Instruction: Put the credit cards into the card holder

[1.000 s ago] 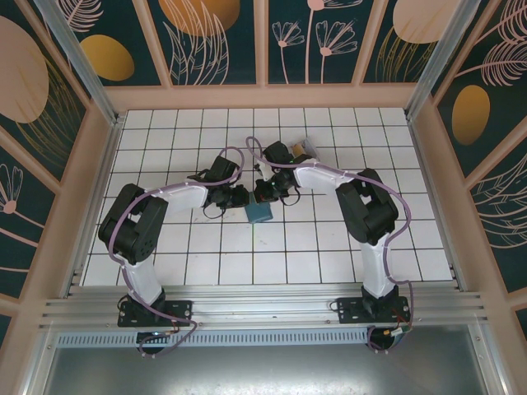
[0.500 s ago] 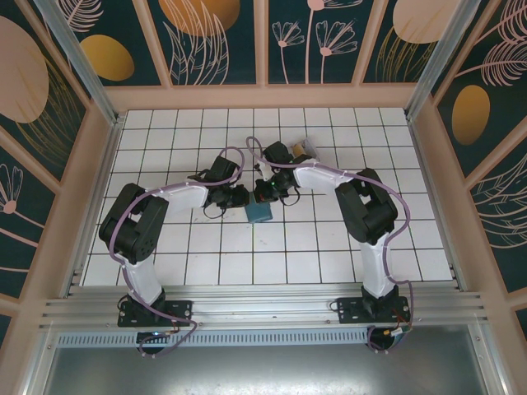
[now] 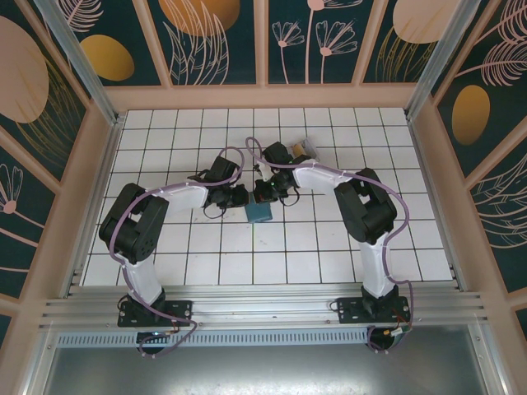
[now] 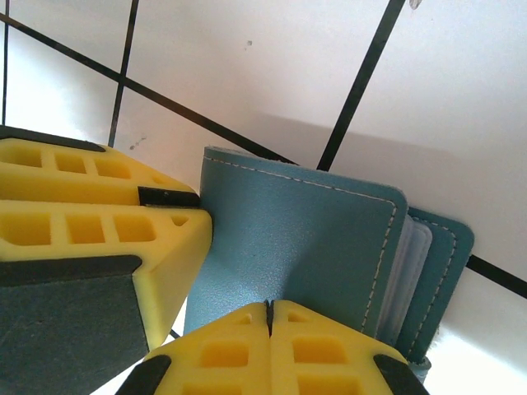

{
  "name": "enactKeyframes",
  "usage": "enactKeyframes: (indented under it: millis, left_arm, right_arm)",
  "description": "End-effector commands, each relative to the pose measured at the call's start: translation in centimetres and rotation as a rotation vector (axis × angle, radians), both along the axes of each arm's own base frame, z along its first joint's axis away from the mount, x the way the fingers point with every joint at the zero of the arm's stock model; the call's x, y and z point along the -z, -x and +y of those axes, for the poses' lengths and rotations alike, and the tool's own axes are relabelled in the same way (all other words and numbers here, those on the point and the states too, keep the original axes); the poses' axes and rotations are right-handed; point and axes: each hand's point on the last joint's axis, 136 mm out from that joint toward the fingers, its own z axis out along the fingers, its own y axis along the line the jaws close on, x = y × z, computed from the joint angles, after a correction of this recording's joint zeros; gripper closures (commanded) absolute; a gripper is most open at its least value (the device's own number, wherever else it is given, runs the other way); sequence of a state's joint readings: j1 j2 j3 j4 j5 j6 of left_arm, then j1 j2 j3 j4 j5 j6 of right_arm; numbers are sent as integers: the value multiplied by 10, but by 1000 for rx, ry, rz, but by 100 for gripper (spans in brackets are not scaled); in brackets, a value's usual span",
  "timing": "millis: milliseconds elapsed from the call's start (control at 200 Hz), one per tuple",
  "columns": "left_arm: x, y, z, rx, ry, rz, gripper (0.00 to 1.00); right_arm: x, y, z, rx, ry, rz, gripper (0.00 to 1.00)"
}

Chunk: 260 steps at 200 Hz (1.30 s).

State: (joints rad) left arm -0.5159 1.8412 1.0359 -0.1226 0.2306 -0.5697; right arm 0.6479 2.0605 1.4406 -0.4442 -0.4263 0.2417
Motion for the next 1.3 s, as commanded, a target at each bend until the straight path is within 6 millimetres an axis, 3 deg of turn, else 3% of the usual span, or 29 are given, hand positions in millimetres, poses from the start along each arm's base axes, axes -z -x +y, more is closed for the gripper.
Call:
enactKeyframes:
  millis: [0, 420, 716, 1001, 1296]
  left_arm:
    - [9, 7, -7, 21, 22, 26, 83]
    - [9, 7, -7, 20, 22, 25, 84]
    - [12, 9, -5, 16, 18, 29, 84]
    - [13, 9, -7, 16, 33, 30, 84]
    - [12, 10, -7, 8, 50, 20, 85]
  right_arm:
    - [26, 15, 1, -25, 51, 42, 100]
    - [56, 37, -22, 0, 123, 80, 100]
    - [85, 67, -43, 44, 163, 107, 100]
    - [126, 90, -69, 72, 323, 29, 100]
    - [146, 107, -92, 60, 466, -44, 100]
